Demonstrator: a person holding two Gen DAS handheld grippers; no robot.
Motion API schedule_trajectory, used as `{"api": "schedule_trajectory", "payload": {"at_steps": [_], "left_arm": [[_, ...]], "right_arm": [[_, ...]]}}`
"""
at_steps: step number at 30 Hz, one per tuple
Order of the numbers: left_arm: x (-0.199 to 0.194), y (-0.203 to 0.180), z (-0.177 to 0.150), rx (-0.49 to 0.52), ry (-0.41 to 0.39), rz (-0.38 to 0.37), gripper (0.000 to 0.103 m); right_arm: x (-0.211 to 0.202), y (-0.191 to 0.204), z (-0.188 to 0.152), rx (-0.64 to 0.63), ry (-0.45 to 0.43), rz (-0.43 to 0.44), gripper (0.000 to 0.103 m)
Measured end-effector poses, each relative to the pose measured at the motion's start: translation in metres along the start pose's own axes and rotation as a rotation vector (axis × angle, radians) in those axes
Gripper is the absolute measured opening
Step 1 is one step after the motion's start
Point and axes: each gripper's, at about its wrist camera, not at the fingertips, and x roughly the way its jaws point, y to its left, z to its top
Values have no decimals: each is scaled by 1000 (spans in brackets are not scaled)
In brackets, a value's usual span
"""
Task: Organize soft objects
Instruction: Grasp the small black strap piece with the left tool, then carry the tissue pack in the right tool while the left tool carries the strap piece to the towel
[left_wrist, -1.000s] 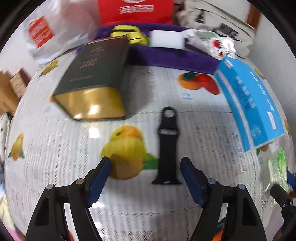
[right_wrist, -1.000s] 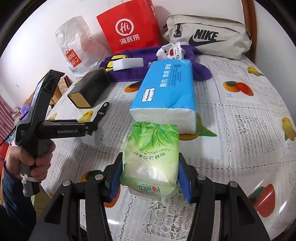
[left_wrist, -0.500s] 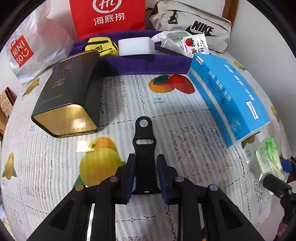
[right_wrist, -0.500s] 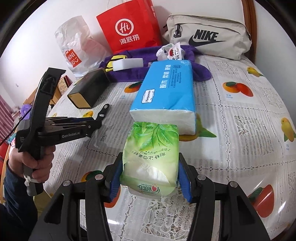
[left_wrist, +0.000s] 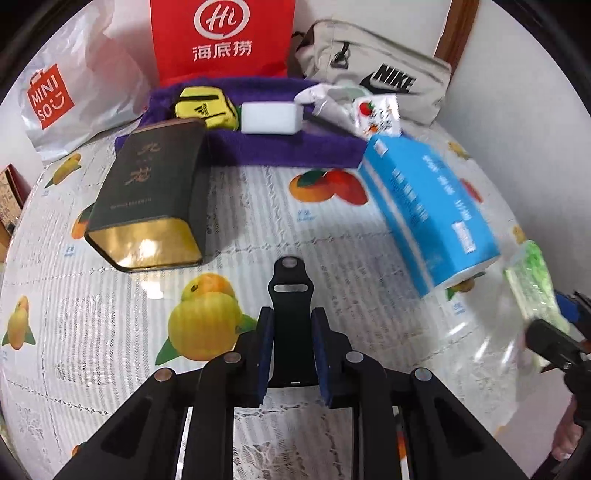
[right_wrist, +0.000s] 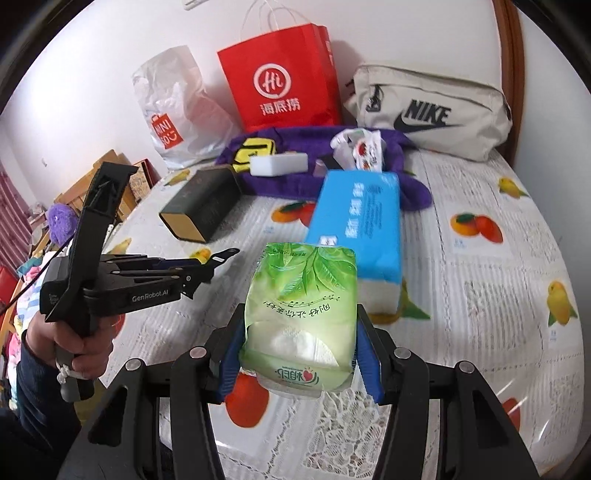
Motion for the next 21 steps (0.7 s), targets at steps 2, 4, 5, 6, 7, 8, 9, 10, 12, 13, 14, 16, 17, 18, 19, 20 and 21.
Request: {"api": "schedule_trajectory", "payload": {"at_steps": [2, 4, 5, 6, 7, 8, 9, 10, 12, 13, 14, 16, 17, 18, 19, 20, 21], "left_arm": [[-5, -1, 3, -1, -10, -13, 20], [-11, -3, 8, 10, -26, -13, 20], [-13, -3, 12, 13, -32, -14, 20], [-15, -3, 15, 16, -36, -16, 20], [-18, -4, 19, 21, -45, -15, 20], [-20, -4, 22, 23, -52, -13, 20], [-21, -4, 27, 23, -59, -12, 20], [-22, -3, 31, 21, -66, -13, 20], [-22, -1, 41, 19, -78, -12, 20], [-22, 0, 45, 17, -81, -10, 20], [-21, 2, 52, 14, -86, -9, 20], [-21, 5, 61, 11, -98, -9, 20], [-20, 7, 69, 9, -101, -4, 20], [-20, 8, 73, 7, -105, -2, 20], [-20, 10, 80, 6, -113, 0, 20], [-21, 12, 85, 5, -117, 1, 20], [-20, 14, 92, 4, -123, 2, 20]], "right_arm": [[0, 2, 5, -4, -6, 4, 53], [0, 3, 12, -9, -11, 3, 53], [0, 4, 15, -12, -13, 3, 53], [-1, 4, 20, -14, -22, 6, 53], [-2, 4, 23, -15, -28, 9, 53], [-3, 3, 27, -18, -33, 12, 53], [-2, 3, 31, -20, -36, 11, 53], [-2, 3, 36, -22, -41, 13, 53], [0, 1, 44, -22, -46, 16, 53], [2, 1, 49, -26, -48, 14, 53], [4, 0, 55, -31, -54, 13, 53], [8, -2, 65, -37, -58, 11, 53], [11, -3, 71, -37, -61, 12, 53], [13, -4, 76, -37, -63, 12, 53], [17, -6, 82, -37, -63, 11, 53], [22, -8, 89, -38, -63, 4, 53], [25, -10, 95, -40, -66, 1, 53]]}}
